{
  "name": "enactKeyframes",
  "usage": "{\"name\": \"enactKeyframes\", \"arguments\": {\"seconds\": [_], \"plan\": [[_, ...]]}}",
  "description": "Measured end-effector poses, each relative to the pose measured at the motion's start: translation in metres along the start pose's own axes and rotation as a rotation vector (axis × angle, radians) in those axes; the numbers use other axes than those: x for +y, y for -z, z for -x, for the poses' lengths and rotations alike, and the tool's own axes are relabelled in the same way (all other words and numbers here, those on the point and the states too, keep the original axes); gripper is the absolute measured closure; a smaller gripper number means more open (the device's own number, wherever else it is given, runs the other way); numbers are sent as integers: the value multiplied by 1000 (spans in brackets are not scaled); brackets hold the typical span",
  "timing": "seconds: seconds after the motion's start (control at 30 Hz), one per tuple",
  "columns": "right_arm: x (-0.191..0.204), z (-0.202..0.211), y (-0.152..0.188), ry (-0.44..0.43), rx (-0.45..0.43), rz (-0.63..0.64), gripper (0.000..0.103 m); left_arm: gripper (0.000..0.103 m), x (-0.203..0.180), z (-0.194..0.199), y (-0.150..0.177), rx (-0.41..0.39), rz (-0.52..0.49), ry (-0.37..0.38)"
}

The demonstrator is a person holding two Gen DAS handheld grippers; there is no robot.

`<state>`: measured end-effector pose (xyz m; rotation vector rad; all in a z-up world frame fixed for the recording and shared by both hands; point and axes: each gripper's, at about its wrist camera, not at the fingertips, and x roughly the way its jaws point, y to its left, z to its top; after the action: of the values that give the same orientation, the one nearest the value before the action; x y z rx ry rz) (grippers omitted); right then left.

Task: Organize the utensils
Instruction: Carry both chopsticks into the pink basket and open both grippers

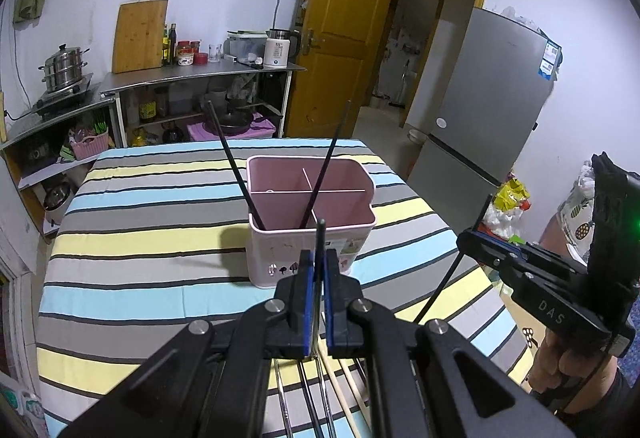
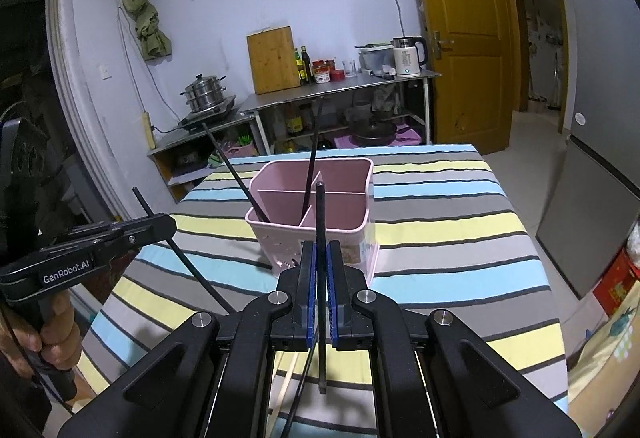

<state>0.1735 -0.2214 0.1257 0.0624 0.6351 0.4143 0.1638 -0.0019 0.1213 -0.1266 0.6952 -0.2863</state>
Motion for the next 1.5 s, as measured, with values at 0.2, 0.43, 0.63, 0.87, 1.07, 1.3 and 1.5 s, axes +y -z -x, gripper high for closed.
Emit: {"name": "enactKeyframes", "arguments": {"seconds": [0.2,0.43,0.63,0.87,1.07,1.3,1.5], "plan": [[1,8,-31,-37,-31,-13,98,98,1,17,-27,2,-13,10],[9,16,-51,-44,-95,-9,99,98,-1,36,-55,-51,-29,19],[20,14,-76,-65,-147,12,99,98,3,42,-82,-94,-17,36],[21,4,-97,-61,-189,12,99,98,5,31,-108,-106,-20,22],[10,-7,-115,-61,-214,-36,99,98,9,30,-128,-134,-13,11],[7,-21,-123,-60,-231,-69,99,98,18,19,-141,-153,-6,-4],[13,-38,-117,-57,-216,-63,99,98,27,1,-132,-132,12,3]]}}
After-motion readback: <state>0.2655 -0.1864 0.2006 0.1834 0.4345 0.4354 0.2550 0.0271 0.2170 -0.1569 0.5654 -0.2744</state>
